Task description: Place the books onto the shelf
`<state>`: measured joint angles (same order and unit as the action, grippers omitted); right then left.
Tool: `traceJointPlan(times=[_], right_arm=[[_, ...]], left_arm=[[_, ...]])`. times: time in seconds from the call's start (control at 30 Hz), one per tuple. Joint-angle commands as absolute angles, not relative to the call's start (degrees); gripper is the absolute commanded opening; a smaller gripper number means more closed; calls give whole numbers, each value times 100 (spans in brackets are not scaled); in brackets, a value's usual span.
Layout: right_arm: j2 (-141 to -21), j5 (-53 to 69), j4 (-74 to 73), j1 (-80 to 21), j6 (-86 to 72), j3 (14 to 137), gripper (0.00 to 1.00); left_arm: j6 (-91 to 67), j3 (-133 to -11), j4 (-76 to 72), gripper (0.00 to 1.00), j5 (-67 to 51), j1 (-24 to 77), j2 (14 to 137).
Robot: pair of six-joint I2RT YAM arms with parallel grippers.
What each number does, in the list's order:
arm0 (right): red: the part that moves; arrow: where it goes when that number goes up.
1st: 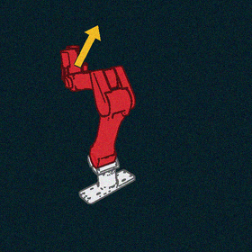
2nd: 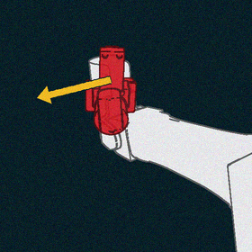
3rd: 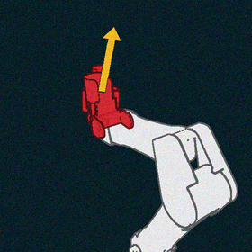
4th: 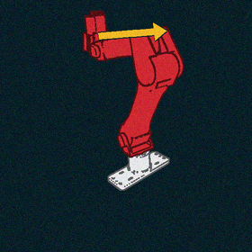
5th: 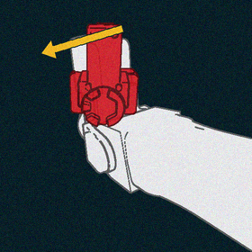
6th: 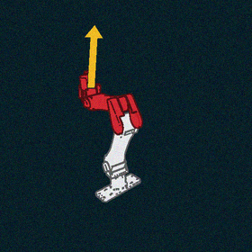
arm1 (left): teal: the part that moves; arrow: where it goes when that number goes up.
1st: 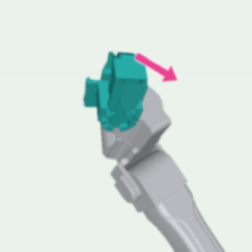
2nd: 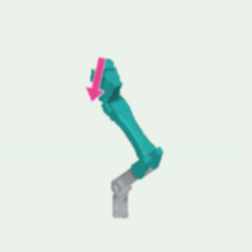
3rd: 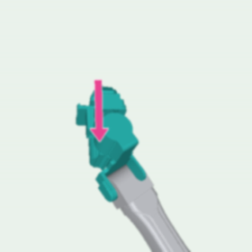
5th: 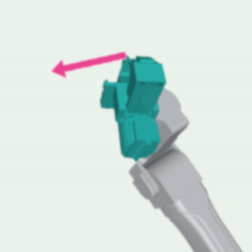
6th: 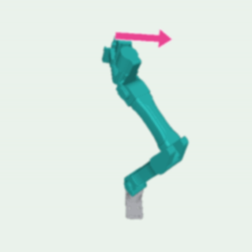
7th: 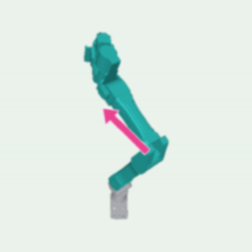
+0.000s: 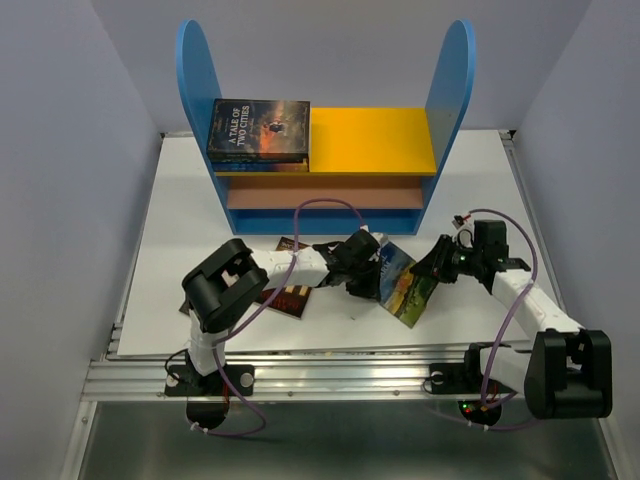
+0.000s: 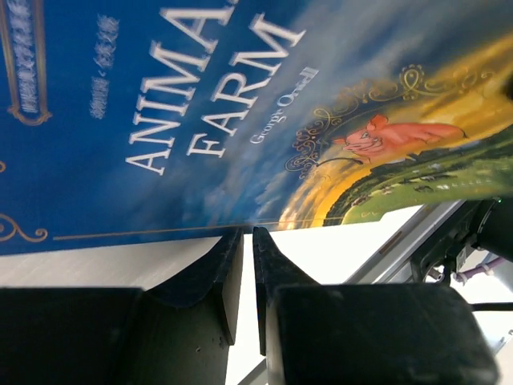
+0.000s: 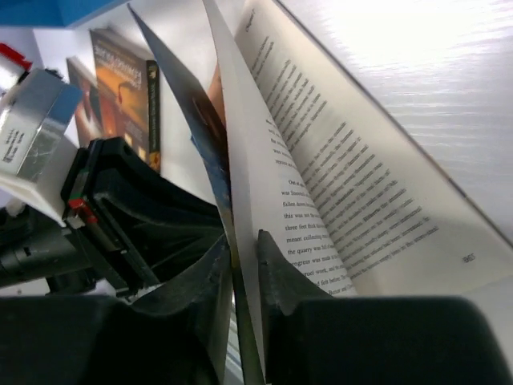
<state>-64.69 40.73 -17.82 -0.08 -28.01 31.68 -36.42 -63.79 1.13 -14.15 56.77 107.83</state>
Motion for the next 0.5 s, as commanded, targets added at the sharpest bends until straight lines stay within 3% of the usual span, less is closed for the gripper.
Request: traceJointPlan(times=[0.0,0.13,0.2,0.23,0.27,0.4,0.47], right_arm=[[-6407,3596,-2593,-114,-2681,3260,1],[-6284,3366,-2505,-114,-2812,3401,1],[-6188,3296,-2461,-114,-2970,3585,1],[-6179,3305,-2470,-114,-3153,3664,1],[-6170,3383,-2470,-114,-3242,3848,1],[-6126,3647,-2478,-114,-3594,4156,1],[-6170,3717,-2496,-114,-3770,4218,1]], left_arm=[[-3235,-6249,317,24,-729,5528,10846],[-3077,-6144,176,32,-695,5555,10347],[-2788,-6013,71,47,-528,5624,10091],[-2656,-5977,62,67,-475,5651,9838],[-2532,-5933,53,76,-388,5686,9704],[-1777,-5608,-376,99,305,6028,8905],[-1049,-5310,-658,99,255,6248,8378]])
